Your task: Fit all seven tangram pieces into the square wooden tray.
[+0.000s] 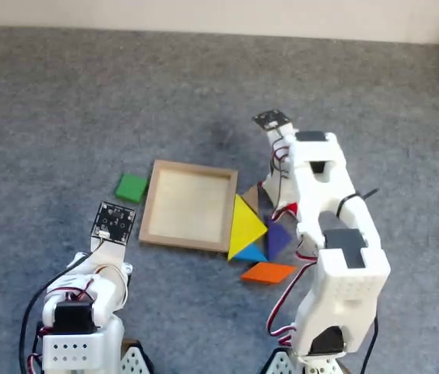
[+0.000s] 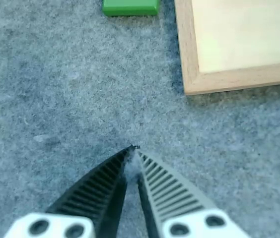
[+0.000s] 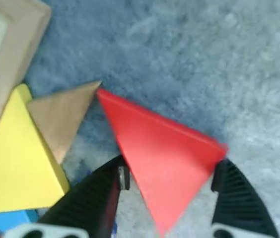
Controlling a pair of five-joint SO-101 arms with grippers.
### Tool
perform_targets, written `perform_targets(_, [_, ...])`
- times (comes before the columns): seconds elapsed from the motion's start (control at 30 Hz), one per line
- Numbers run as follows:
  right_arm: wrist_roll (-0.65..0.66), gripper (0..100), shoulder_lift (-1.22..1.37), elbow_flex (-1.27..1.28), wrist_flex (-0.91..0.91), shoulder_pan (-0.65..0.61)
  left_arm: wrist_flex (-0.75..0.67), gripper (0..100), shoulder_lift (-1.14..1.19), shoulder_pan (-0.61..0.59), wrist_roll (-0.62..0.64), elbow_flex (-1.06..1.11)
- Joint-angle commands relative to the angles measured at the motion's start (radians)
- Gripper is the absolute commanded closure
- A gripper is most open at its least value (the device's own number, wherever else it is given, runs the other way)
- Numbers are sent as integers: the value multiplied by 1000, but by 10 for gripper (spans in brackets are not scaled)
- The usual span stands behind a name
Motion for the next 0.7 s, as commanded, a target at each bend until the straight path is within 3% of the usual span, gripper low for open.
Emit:
perform_targets(0.0, [14, 761, -15, -143, 99, 28, 3, 995, -7, -12, 3, 18])
perform_targets(0.4, [17, 752, -7, -239, 165, -12, 3, 995, -7, -12, 3, 18])
perform_targets(0.57, [17, 622, -5, -239, 165, -50, 3, 995, -7, -12, 3, 18])
perform_targets(0.67, [26, 604, -5, -239, 165, -53, 3, 995, -7, -12, 3, 18])
